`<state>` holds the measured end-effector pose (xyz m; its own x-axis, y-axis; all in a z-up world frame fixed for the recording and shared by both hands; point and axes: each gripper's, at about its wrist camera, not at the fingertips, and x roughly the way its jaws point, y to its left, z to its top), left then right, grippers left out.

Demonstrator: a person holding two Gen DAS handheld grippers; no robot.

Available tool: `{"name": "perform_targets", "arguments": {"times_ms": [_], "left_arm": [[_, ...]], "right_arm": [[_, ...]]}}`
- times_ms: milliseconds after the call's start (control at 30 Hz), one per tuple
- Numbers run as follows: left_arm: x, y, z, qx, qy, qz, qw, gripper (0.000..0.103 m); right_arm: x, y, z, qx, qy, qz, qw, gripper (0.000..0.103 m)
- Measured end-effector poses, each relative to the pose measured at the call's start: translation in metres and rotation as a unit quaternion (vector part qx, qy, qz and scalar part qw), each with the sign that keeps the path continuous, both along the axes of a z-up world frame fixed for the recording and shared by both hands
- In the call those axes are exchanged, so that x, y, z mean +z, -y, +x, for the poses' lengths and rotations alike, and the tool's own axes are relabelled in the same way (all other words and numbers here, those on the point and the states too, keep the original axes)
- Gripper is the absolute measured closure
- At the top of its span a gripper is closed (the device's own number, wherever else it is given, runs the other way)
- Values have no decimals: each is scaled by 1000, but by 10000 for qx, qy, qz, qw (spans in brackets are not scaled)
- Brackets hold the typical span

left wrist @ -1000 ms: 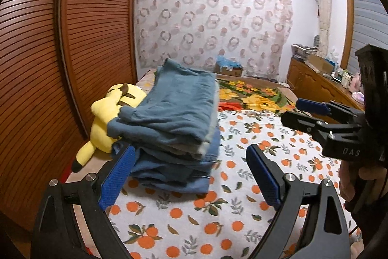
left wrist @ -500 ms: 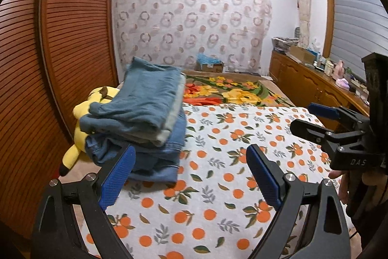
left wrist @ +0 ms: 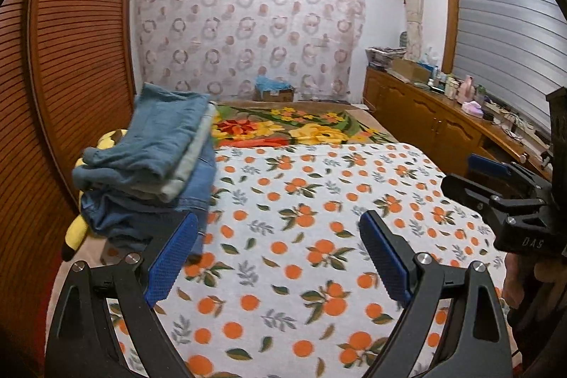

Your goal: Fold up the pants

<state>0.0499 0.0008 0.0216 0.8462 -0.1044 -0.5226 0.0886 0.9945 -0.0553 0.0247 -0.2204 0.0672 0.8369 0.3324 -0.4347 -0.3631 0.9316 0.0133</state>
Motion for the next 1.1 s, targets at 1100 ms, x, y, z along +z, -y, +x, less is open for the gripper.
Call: {"name": "perform_targets", "arguments": {"times_ms": [1100], "left_arm": [[50,19,-35,6,526,31,9986,10]], "right_arm": [[16,-6,-76,-682,615,134,9957,8]]}}
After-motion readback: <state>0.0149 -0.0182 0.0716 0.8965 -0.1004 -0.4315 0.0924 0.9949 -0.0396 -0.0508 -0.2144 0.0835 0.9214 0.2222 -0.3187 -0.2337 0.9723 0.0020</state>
